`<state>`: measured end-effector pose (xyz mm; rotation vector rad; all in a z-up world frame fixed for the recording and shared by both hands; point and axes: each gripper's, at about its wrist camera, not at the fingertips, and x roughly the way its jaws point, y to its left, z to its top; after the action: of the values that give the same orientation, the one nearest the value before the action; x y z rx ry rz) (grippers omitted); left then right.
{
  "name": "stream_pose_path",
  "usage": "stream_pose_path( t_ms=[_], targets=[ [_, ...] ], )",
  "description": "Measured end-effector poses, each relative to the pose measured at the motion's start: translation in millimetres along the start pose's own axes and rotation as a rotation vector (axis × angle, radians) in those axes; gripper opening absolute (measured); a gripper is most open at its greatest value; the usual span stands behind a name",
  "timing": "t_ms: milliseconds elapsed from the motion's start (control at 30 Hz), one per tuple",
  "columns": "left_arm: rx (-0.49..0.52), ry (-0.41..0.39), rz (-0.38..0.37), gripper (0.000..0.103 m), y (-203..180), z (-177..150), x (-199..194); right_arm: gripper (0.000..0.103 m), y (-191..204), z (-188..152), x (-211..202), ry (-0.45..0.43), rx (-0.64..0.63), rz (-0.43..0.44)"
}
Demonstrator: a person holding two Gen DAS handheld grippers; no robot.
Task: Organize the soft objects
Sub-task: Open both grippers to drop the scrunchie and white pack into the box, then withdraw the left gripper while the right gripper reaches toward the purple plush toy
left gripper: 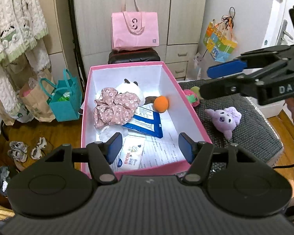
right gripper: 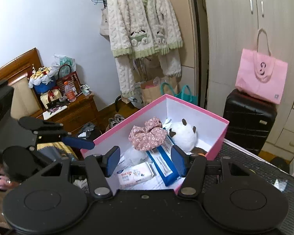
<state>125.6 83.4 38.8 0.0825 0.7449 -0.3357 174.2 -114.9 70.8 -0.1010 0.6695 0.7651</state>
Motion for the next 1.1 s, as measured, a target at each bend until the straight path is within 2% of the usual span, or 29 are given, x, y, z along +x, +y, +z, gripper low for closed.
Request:
stream_pose_path(
  t_ms=[367,633,767,867,933,967,1000,1033,1100],
  targets=[
    [0.055,0.001,-0.017,0.069,-27,-8,-25,0.065,1,-28,-49,-0.037,-0.010,-0.032],
    [0.106,0.022,-0.044,0.072,-57,-13,-37,0.067,-1,-60,-70,-0.011,-0.006,-0.016],
    [0.144,0.044,-0.059,0.073,-74,-18,-34,0.069,-3,-77,-79,-0.007,-0.005,-0.036],
    [0.167,0.063,-0.078,0.074,-87,-20,-29,0.072,-7,-91,-88,-0.014,-0.008,-0.054],
    [0.184,0.072,-0.092,0.077,-96,-21,-24,0.073,-11,-100,-95,-0.019,-0.012,-0.070],
    [0.190,0.072,-0.097,0.082,-101,-22,-22,0.074,-13,-105,-98,-0.023,-0.013,-0.078],
    [0.198,0.066,-0.106,0.086,-106,-22,-20,0.076,-17,-110,-101,-0.028,-0.011,-0.085],
    [0.204,0.061,-0.114,0.086,-110,-22,-18,0.081,-21,-115,-104,-0.033,-0.006,-0.092],
    [0.216,0.055,-0.132,0.088,-118,-20,-13,0.086,-32,-125,-109,-0.048,0.018,-0.101]
  ],
)
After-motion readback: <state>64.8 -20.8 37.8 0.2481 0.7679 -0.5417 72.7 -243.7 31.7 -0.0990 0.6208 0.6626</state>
